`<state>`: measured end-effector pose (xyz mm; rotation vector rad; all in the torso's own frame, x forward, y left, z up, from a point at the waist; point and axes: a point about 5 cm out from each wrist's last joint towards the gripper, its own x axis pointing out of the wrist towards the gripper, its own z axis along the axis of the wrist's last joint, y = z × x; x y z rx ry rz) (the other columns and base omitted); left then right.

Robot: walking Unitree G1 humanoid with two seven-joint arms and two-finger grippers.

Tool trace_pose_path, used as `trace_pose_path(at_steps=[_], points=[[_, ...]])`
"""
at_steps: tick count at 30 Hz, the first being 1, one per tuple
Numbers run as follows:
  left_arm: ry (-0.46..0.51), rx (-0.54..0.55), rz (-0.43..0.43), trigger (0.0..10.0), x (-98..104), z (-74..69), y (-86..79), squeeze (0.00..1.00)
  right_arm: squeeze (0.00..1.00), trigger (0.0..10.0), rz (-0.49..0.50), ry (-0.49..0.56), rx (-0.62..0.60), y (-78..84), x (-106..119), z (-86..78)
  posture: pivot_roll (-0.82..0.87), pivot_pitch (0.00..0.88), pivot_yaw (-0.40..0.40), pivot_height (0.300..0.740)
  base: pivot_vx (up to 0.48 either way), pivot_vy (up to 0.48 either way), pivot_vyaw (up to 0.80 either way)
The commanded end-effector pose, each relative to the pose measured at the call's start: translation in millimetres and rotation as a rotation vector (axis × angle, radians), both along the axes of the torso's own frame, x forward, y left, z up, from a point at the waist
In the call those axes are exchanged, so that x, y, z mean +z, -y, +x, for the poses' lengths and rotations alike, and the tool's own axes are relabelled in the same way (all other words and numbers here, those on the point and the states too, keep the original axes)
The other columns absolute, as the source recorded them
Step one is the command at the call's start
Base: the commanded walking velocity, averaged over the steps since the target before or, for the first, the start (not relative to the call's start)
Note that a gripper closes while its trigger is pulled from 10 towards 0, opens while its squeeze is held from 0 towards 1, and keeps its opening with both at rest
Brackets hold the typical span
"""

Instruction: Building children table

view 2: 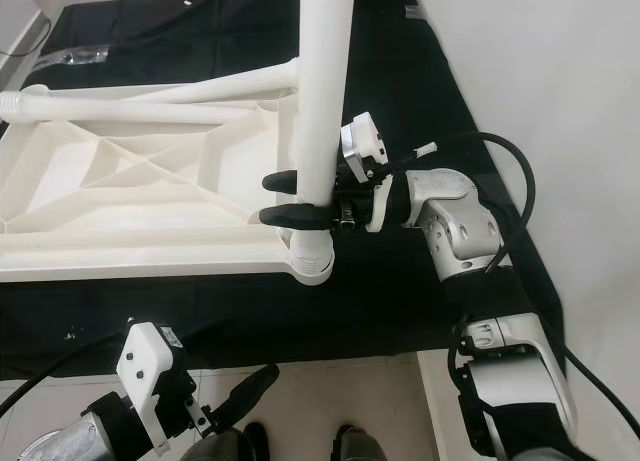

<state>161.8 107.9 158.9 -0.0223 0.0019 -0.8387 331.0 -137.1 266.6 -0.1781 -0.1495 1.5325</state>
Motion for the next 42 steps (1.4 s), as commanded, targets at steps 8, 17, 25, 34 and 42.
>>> trace_pose_path(at_steps=[8,17,25,34,42], points=[[0.006,-0.015,-0.018,10.0,2,-5.7,1.3,0.0,0.0,10.0,0.002,-0.03,0.014,-6.6,-23,-4.5,0.01,0.292,0.029,0.74,0.0,0.0,0.0],[0.006,-0.019,-0.017,10.0,2,-5.1,1.1,0.0,0.0,10.0,-0.12,0.122,-0.087,-2.6,-27,-7.0,0.01,0.287,0.03,0.74,0.0,0.0,0.0],[0.009,-0.02,-0.018,10.0,2,-3.3,0.5,0.0,0.0,10.0,-0.2,0.17,-0.068,-2.2,-23,-12.0,0.0,0.287,0.033,0.74,0.0,0.0,0.0],[0.014,-0.016,-0.02,10.0,2,-1.5,0.9,0.0,0.0,10.0,-0.119,0.096,-0.13,-14.6,-5,-4.1,0.0,0.286,0.026,0.74,0.0,0.0,0.0],[0.014,-0.015,-0.024,10.0,2,-1.6,1.6,0.0,0.0,10.0,-0.107,0.057,-0.248,-13.5,-7,5.9,0.0,0.287,0.023,0.74,0.0,0.0,0.0]])
